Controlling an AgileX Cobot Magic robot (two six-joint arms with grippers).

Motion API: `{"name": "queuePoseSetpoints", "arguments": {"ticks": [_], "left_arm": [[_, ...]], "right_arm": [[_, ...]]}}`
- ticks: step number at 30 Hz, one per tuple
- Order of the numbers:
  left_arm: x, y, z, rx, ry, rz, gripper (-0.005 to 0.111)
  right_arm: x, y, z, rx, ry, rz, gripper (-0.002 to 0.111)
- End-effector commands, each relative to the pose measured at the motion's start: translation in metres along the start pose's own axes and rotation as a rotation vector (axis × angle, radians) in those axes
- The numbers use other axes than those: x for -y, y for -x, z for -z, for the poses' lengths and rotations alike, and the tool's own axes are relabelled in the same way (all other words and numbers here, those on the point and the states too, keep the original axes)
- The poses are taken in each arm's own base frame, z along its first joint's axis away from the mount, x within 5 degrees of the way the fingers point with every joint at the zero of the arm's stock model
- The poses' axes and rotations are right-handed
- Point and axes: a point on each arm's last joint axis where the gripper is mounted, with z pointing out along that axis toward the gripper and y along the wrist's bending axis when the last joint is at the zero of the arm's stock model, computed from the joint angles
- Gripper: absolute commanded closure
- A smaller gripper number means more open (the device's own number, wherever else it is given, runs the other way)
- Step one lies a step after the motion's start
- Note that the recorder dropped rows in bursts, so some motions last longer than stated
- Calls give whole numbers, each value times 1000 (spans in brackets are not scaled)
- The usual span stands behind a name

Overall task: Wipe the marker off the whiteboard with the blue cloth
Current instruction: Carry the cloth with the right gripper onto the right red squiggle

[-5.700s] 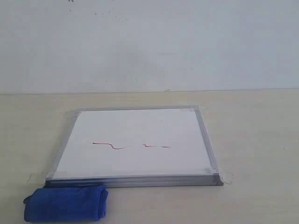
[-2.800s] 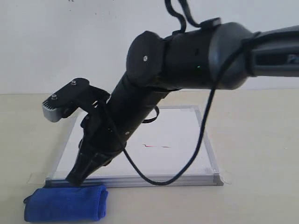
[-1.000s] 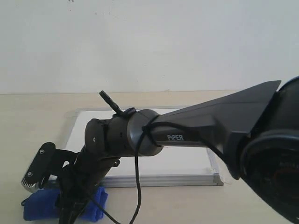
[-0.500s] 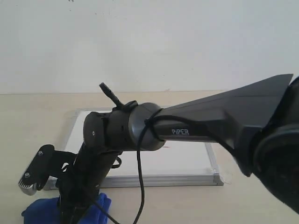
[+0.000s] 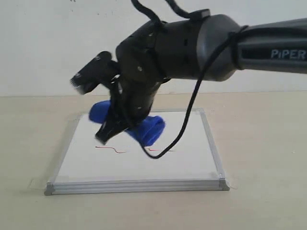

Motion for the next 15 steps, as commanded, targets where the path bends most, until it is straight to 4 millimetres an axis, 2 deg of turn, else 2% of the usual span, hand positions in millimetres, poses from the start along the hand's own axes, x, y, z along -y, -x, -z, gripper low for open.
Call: {"name": "queuePoseSetpoints", "arguments": {"ticks": [1, 5, 8, 12, 15], "left_arm": [[1, 1, 0, 4, -9, 15, 103], [1, 1, 0, 4, -9, 15, 103], [1, 1, 0, 4, -9, 15, 103], [1, 1, 0, 4, -9, 15, 103], [1, 1, 0, 4, -9, 15, 103]], "right_arm": [[51, -18, -5, -53, -130, -232, 108], [84, -40, -23, -109, -168, -364, 108], [96, -55, -39, -172, -180, -404, 108], [99, -75, -65, -284, -182, -414, 108], [96, -84, -77, -331, -184, -394, 108]]}}
